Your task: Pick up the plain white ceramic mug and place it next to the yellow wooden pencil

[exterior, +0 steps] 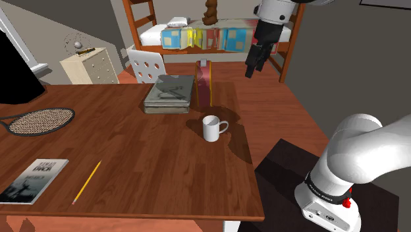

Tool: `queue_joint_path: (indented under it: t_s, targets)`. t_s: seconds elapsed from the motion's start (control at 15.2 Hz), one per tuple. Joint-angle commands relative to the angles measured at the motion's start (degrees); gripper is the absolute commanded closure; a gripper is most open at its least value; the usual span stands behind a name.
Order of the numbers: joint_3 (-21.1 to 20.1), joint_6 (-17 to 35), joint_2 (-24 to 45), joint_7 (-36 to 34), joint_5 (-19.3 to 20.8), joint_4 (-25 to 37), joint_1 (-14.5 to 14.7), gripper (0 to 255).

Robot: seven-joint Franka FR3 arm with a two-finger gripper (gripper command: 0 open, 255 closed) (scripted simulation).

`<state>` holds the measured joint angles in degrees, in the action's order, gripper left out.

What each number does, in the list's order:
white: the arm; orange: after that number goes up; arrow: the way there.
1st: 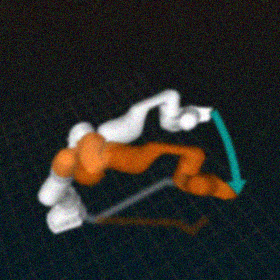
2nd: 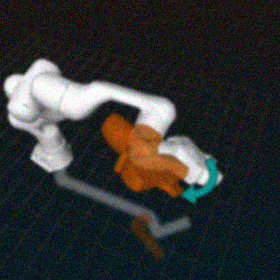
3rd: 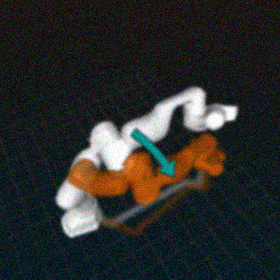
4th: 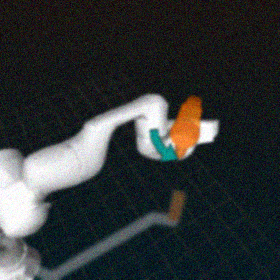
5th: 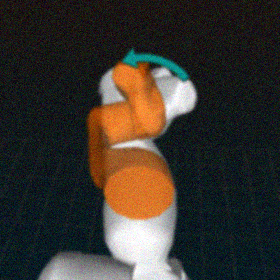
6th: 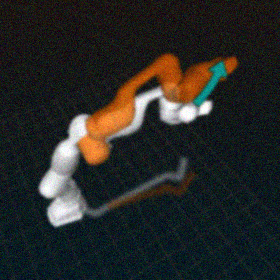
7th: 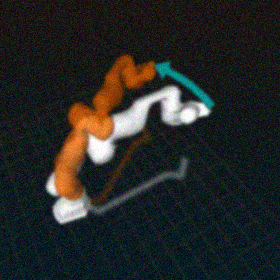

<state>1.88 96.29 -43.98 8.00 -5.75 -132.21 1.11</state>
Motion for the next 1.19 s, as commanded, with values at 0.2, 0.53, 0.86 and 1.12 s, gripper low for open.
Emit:
queue_joint_path:
  t_s: [0.2,0.53,0.86,1.12]
  targets:
    - [-2.2,5.0,3.0,-1.2,-0.3,-2.4,0.6,0]
    - [-5.7,13.3,9.4,-3.4,-0.5,-5.1,1.6,0]
    - [-9.2,21.4,17.5,-6.0,0.1,-6.0,2.3,0]
    - [-11.9,27.4,25.0,-8.5,1.5,-5.4,2.5,0]
